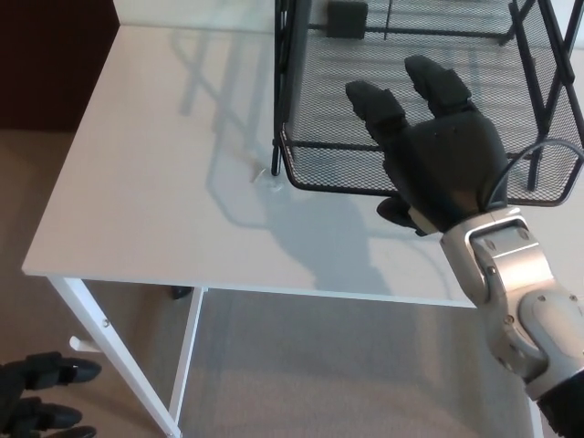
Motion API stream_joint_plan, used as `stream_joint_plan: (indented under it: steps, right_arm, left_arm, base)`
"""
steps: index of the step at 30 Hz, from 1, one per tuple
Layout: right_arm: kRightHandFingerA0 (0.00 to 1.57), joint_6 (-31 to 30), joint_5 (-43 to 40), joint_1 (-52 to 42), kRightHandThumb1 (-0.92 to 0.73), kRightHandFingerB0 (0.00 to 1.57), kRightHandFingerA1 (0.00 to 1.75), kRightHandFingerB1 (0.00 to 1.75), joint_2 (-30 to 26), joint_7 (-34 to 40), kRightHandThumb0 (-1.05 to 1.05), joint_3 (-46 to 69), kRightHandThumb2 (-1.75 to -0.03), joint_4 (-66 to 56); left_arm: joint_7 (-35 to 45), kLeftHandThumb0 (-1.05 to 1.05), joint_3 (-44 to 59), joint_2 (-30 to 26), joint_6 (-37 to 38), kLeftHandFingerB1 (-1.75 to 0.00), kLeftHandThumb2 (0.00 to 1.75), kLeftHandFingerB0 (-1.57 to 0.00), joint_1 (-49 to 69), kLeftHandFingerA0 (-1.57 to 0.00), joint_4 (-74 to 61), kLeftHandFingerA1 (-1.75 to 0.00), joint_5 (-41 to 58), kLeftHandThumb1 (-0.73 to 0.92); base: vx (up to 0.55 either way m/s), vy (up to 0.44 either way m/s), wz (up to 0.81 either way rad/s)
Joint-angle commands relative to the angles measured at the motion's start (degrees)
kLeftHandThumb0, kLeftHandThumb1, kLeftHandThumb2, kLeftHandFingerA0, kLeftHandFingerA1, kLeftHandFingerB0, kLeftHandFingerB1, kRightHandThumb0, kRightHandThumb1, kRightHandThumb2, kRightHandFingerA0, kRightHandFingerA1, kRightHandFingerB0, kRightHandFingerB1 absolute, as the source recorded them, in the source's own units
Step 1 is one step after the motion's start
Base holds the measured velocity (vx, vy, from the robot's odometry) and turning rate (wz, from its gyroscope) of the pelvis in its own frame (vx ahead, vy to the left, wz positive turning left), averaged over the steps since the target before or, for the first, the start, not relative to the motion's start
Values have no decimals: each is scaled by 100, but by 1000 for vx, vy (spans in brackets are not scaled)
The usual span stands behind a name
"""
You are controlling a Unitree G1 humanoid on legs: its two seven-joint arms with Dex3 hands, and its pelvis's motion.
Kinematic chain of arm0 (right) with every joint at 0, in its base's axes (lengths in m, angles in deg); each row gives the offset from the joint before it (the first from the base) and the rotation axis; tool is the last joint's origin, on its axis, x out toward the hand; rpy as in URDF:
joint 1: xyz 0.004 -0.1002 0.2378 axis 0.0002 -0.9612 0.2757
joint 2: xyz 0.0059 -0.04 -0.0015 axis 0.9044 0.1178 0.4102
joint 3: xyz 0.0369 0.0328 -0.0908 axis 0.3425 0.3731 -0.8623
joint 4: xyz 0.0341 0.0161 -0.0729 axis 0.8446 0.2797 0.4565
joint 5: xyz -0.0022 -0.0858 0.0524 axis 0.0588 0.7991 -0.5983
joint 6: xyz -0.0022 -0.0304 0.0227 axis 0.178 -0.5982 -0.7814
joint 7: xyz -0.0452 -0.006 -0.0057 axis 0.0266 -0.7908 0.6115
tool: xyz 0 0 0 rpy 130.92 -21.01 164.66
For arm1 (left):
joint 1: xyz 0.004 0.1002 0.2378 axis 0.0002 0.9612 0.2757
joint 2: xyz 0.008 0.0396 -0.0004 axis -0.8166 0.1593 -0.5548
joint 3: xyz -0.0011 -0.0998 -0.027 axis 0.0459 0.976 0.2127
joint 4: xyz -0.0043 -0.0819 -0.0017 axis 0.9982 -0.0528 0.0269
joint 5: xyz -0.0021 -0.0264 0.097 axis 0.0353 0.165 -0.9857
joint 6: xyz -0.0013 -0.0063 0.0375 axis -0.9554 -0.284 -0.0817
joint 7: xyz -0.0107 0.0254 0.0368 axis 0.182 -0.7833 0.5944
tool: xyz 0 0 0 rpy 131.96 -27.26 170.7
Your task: The robot walk towards a table in front and then pushes a layer of a file tray back to its original position using its right hand
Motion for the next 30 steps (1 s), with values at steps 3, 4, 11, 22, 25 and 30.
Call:
stream_joint_plan:
  steps: [3,4,11,22,25,30]
  right_arm:
    - [1,-339,18,291,-36,5,20,28,35,58,-50,-135,-74,289]
    - [0,-344,-21,307,-36,4,20,29,37,72,-49,-148,-74,313]
    - [0,-392,-74,216,-36,4,21,29,32,62,-48,-257,-73,180]
    - [0,-382,-56,-338,-38,5,7,20,-112,-33,-60,-435,-72,-703]
    - [0,-268,-100,-548,-40,6,11,22,-161,12,-63,-460,-76,-1036]
    - [0,-1,-162,-1088,-43,2,8,16,-329,20,-69,-479,-79,-2040]
  left_arm:
    - [60,-45,42,-111,-104,-43,65,-45,-53,-55,1,-46,-15,39]
    - [58,-46,48,-106,-87,-43,65,-45,-50,-56,3,-46,-9,38]
    - [64,-45,40,-116,-63,-43,65,-44,-31,-55,-8,-46,-24,38]
    - [117,-45,68,-95,-47,-42,65,-44,-37,-54,5,-46,-2,39]
    - [95,-46,62,-105,-36,-43,65,-44,-43,-55,19,-46,-43,39]
    - [109,-45,62,-131,-39,-42,65,-44,-83,-55,58,-46,-70,39]
  base:
    - [0,0,0]
    - [0,0,0]
    - [0,0,0]
    - [0,0,0]
    - [0,0,0]
    - [0,0,0]
